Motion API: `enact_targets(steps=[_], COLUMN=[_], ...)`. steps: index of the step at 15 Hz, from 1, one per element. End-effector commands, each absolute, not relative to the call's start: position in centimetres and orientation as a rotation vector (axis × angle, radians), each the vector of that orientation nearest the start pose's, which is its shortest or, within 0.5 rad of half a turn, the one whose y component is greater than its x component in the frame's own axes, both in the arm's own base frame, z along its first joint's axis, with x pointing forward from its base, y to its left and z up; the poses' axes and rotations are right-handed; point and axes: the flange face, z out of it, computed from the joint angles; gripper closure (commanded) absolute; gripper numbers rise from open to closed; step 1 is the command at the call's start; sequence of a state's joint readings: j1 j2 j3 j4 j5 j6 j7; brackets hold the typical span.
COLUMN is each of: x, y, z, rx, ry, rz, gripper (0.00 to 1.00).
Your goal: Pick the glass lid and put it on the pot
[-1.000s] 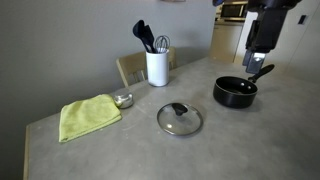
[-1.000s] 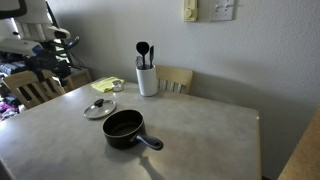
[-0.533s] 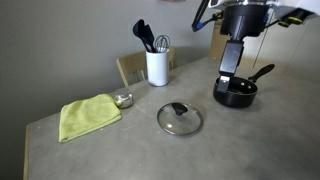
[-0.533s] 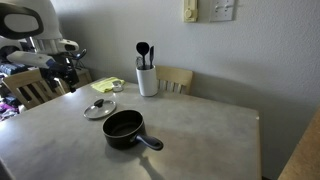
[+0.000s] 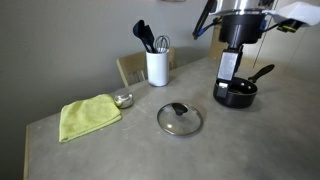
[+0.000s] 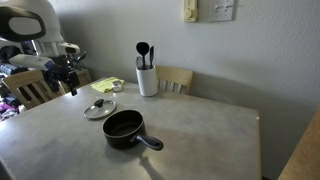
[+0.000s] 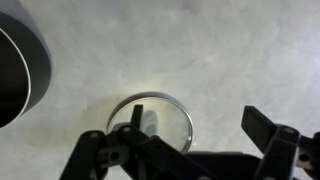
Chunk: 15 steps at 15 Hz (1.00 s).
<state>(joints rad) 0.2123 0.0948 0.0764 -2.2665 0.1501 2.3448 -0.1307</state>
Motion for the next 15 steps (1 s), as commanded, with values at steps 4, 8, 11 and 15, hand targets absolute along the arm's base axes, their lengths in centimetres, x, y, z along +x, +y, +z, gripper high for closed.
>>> enact_targets(steps=[4, 8, 11, 15], x=[54.0, 56.6, 58.4, 58.0], y=[15.0, 16.3, 17.0, 17.2], z=[27.5, 25.9, 24.2, 24.1], rx=[-3.063, -3.049, -3.048, -3.048], ry=[-0.36, -0.397, -0.441, -0.415], rz=[0.128, 0.137, 0.139, 0.125], gripper=[0.0, 0.0, 0.0, 0.0])
